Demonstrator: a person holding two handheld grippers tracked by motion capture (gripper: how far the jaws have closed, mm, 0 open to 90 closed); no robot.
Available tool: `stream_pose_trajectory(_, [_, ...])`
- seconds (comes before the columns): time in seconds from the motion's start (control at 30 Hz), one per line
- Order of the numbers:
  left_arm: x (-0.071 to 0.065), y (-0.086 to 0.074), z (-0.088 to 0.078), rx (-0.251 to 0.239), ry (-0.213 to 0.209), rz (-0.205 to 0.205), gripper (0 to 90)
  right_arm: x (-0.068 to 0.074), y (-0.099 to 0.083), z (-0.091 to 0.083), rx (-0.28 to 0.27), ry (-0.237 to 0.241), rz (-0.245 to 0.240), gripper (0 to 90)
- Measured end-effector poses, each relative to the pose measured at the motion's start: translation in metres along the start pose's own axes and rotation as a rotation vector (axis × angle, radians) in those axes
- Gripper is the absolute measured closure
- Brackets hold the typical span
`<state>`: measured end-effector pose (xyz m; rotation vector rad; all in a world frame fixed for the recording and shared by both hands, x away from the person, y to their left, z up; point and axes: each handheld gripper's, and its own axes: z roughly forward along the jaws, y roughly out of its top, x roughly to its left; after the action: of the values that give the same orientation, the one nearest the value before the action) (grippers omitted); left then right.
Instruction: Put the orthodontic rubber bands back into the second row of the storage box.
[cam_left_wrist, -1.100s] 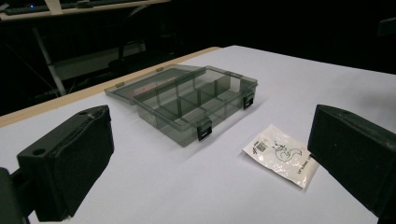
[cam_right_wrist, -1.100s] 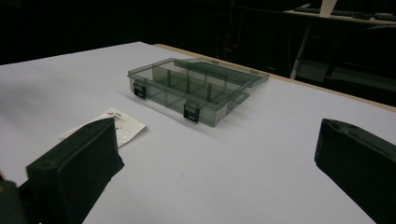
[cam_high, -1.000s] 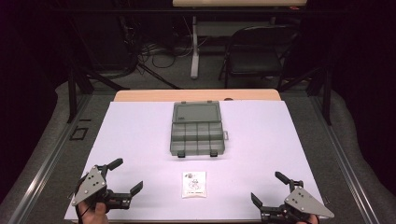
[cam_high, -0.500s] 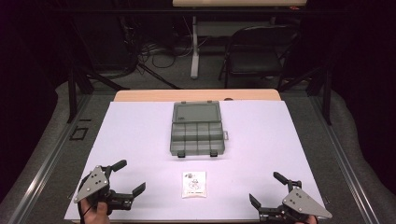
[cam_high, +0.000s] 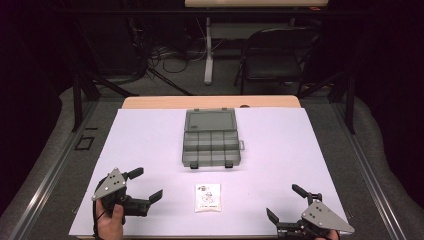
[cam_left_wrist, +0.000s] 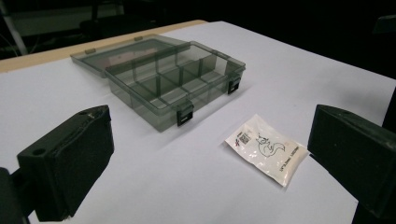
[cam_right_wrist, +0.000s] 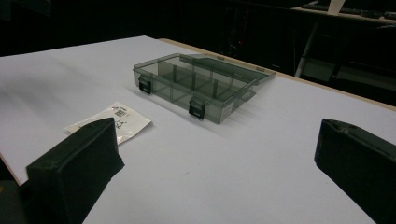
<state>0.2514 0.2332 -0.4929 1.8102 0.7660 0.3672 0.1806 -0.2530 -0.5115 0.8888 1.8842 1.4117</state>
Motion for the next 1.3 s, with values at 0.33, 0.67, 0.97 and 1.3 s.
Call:
stream_pose_trajectory(0.33, [0.003,0.014,0.017,0.059,-0.013,0.006,0.5,-0.001,0.000,0.001,0.000,0.002,0.000,0.0])
stream_pose_trajectory(0.67, [0.000,0.031,0.037,0.117,-0.051,0.015,0.5,-0.001,0.000,0.001,0.003,0.006,0.005,0.0])
stream_pose_trajectory(0.97, [-0.001,0.042,0.060,0.190,-0.078,0.011,0.5,-0.001,-0.001,0.001,0.008,0.009,0.005,0.0])
stream_pose_trajectory(1.3, [-0.001,0.047,0.081,0.263,-0.104,0.004,0.5,0.000,-0.001,0.002,0.008,0.016,0.008,0.0])
